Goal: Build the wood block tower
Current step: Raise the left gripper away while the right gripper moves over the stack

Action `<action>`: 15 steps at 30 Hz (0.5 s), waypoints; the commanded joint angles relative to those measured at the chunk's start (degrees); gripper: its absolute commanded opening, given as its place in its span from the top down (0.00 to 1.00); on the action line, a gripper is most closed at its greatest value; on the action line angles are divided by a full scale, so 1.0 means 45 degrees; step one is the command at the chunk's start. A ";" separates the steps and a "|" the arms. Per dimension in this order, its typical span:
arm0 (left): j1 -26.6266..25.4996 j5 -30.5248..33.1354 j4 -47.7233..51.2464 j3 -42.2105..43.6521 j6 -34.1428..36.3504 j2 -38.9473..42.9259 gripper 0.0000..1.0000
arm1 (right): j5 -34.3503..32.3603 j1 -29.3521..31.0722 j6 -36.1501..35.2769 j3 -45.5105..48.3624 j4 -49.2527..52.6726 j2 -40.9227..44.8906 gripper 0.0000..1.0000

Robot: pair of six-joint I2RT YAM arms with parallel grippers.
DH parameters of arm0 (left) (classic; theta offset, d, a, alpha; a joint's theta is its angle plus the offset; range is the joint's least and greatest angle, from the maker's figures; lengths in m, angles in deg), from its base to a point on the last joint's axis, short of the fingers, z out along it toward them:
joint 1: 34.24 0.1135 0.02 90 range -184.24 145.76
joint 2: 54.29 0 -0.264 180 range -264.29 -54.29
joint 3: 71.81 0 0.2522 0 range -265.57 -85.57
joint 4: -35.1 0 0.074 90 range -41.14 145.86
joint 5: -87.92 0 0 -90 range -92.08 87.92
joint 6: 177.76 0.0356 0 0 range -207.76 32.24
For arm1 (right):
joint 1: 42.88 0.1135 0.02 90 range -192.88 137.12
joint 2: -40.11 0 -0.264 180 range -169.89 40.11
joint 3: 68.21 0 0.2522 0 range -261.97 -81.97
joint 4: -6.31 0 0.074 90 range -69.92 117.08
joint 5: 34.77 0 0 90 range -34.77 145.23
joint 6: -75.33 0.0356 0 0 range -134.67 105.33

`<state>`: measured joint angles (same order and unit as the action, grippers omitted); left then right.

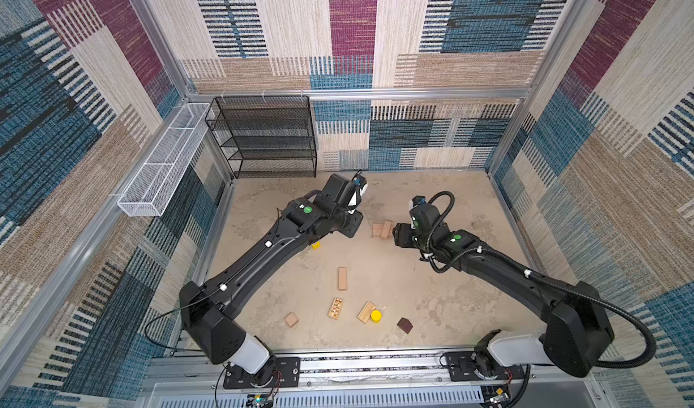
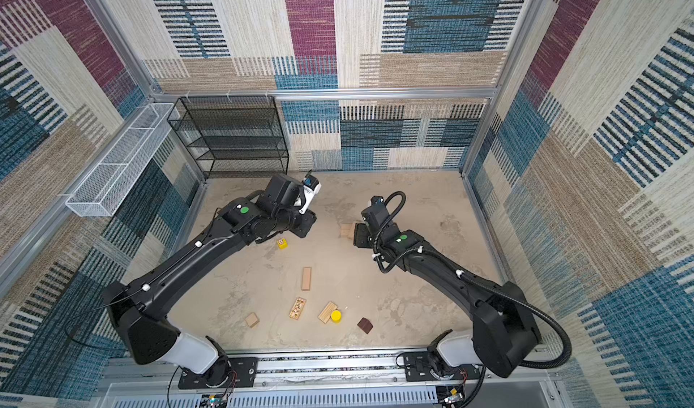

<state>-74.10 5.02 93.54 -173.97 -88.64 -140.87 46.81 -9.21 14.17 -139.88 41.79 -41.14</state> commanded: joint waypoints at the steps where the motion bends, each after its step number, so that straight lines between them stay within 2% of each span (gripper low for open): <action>1: 0.0087 -0.0219 -0.1006 0.0713 0.0468 0.0658 0.59 | 0.0144 0.0004 0.0524 -0.0573 -0.0715 -0.1116 0.33; 8: 0.0437 -0.0394 -0.0929 0.0798 0.0539 0.0831 0.59 | -0.0240 0.0003 0.1363 -0.0970 -0.1494 -0.2621 0.31; 15: 0.0594 -0.0848 -0.0689 0.0753 0.0277 0.0653 0.58 | -0.0653 -0.0004 0.1312 -0.1817 -0.1224 -0.3898 0.30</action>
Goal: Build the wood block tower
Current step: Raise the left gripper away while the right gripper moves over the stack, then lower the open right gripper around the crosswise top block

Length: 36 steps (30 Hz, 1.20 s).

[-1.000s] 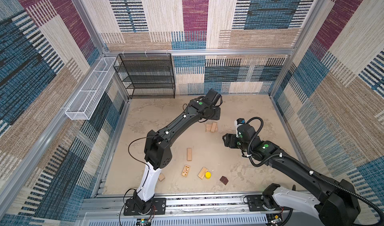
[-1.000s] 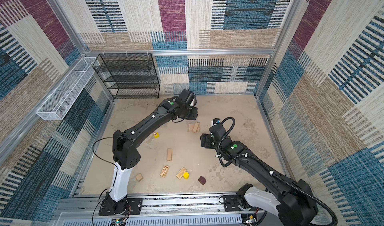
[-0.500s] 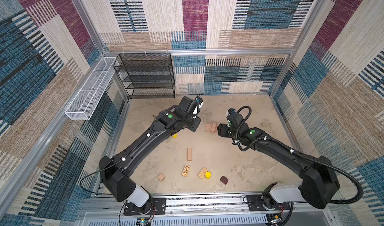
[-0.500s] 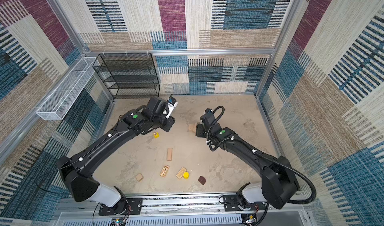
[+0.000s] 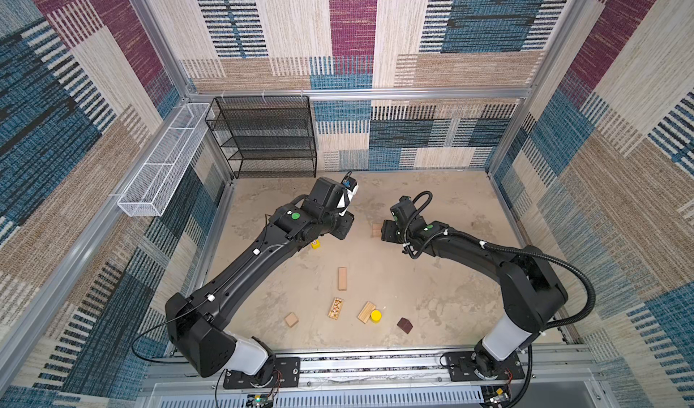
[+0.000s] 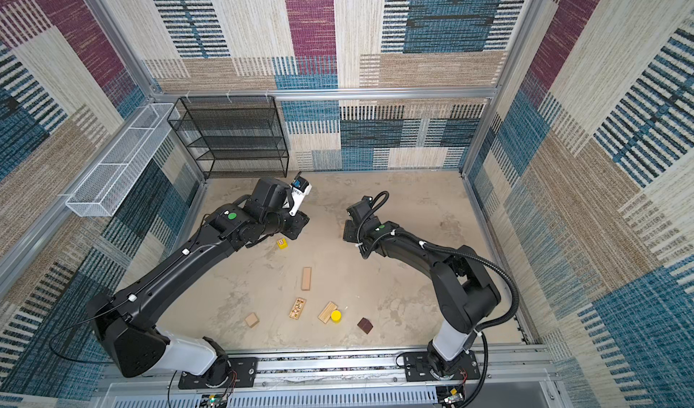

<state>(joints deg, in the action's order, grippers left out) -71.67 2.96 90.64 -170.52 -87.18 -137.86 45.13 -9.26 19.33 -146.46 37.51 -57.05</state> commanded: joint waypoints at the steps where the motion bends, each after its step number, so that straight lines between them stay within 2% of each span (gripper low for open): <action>1: 0.0085 -0.0443 -0.0022 -0.0048 -0.0069 -0.0037 0.58 | -0.0263 0.0017 0.0162 -0.0506 -0.0238 -0.0546 0.30; 3: 0.0134 -0.0528 -0.0007 -0.0043 -0.0128 -0.0099 0.58 | -0.0191 -0.0009 0.0145 -0.0844 -0.0221 -0.0950 0.31; 5: 0.0175 -0.0575 -0.0007 -0.0046 -0.0165 -0.0134 0.57 | -0.0139 -0.0010 0.0102 -0.1148 -0.0238 -0.1313 0.39; 10: 0.0232 -0.0709 -0.0012 -0.0044 -0.0226 -0.0159 0.57 | -0.0211 0.0003 0.0003 -0.1948 0.0078 -0.2169 0.48; 36: 0.0349 -0.0730 -0.0008 -0.0049 -0.0355 -0.0271 0.57 | -0.0673 -0.0020 -0.0289 -0.2466 0.0755 -0.3447 0.49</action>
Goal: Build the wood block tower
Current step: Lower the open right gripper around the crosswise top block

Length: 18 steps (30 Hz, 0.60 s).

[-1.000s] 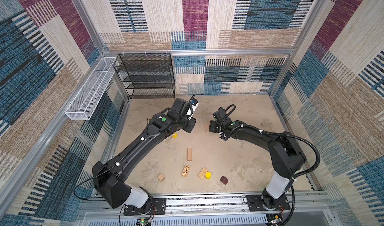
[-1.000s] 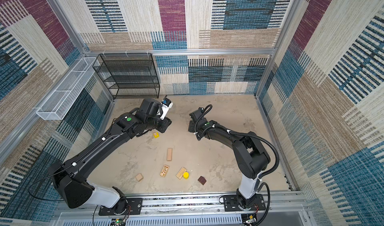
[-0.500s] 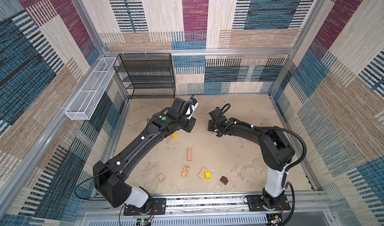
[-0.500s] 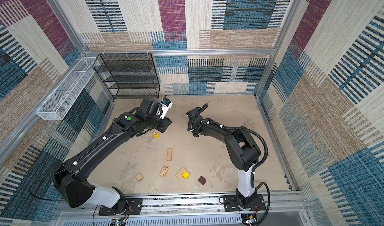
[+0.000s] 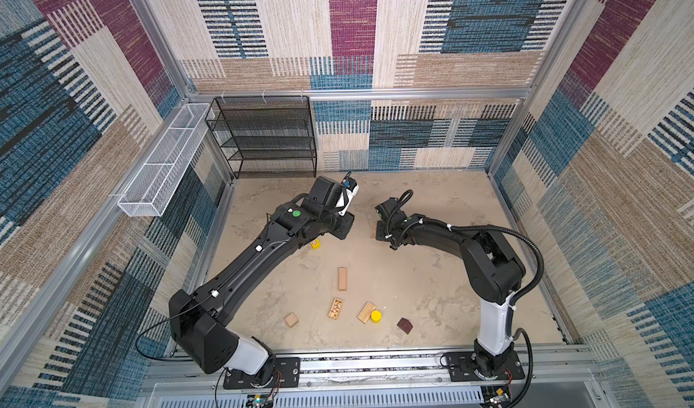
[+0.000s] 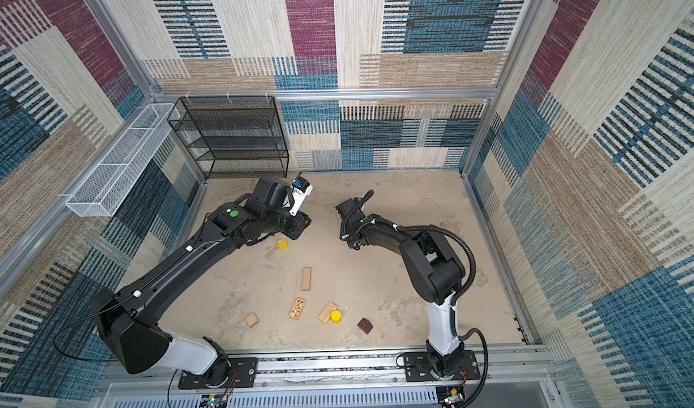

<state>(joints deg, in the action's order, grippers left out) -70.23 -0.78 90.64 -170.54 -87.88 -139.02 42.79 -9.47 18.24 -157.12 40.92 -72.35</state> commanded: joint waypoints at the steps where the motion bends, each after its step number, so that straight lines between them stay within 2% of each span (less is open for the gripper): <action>1: 0.0028 0.0102 -0.0007 -0.0032 -0.0198 -0.0016 0.57 | -0.0162 0.0018 -0.0065 -0.0101 0.0010 -0.0047 0.49; 8: 0.0067 0.0257 -0.0008 -0.0061 -0.0309 -0.0137 0.57 | -0.0023 0.0025 -0.0193 -0.0066 -0.0002 -0.0066 0.52; 10: 0.0087 0.0265 -0.0009 -0.0066 -0.0350 -0.0151 0.57 | 0.0032 0.0006 -0.0242 -0.0066 -0.0003 -0.0066 0.58; 18: 0.0161 0.0258 -0.0011 -0.0086 -0.0423 -0.0233 0.58 | 0.0127 -0.0002 -0.0271 -0.0075 0.0046 -0.0076 0.59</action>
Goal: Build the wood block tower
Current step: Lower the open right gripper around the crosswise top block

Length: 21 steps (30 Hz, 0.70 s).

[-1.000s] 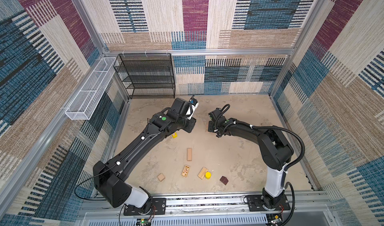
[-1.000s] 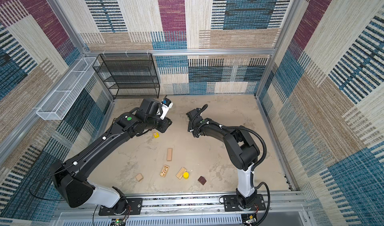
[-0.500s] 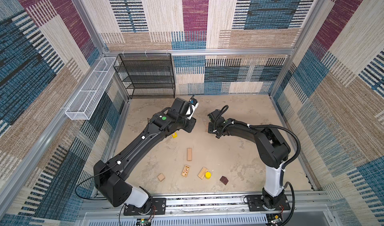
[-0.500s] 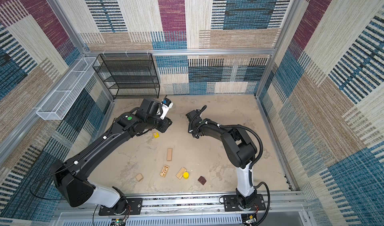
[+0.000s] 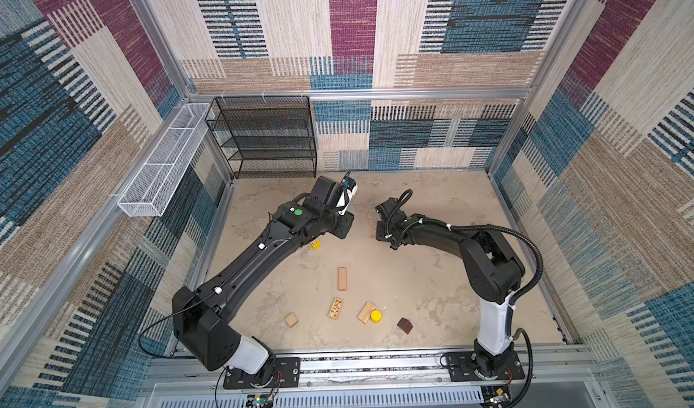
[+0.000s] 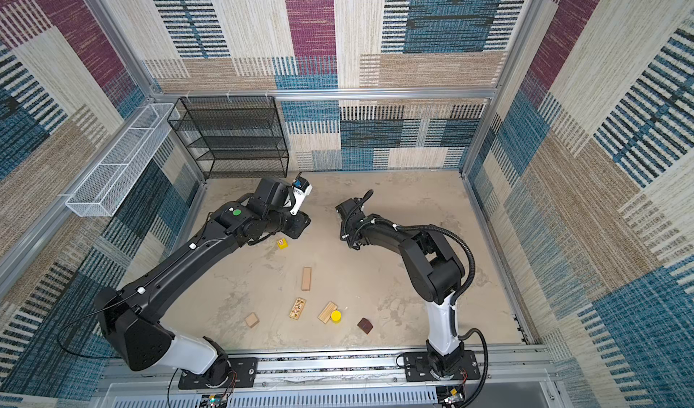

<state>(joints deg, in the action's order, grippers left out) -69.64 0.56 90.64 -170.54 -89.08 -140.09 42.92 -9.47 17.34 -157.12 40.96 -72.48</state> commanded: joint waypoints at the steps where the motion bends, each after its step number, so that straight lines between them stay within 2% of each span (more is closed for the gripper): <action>1: 0.0044 -0.0038 -0.0008 -0.0091 -0.0175 0.0004 0.58 | 0.0100 -0.0002 -0.0088 -0.0076 0.0046 -0.0057 0.59; 2: 0.0034 -0.0038 -0.0007 -0.0094 -0.0175 -0.0013 0.58 | 0.0117 -0.0002 -0.0116 -0.0076 0.0047 -0.0057 0.60; 3: 0.0052 -0.0069 -0.0008 -0.0102 -0.0199 -0.0001 0.57 | 0.0138 -0.0002 -0.0149 -0.0076 0.0027 -0.0056 0.66; 19: 0.0098 -0.0234 -0.0007 -0.0122 -0.0268 -0.0187 0.57 | 0.0059 -0.0060 -0.0072 0.0002 0.0105 0.0025 0.68; 20: 0.0096 -0.0252 -0.0007 -0.0112 -0.0253 -0.0209 0.57 | 0.0047 -0.0079 -0.0070 0.0017 0.0087 0.0021 0.74; 21: 0.0111 -0.0272 -0.0008 -0.0117 -0.0265 -0.0229 0.57 | 0.0059 -0.0091 -0.0048 0.0020 0.0086 0.0019 0.75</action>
<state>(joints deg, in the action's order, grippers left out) -69.24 0.30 90.64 -170.61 -89.34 -140.92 43.25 -9.78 16.71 -157.12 40.94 -72.66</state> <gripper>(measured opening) 0.426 0.258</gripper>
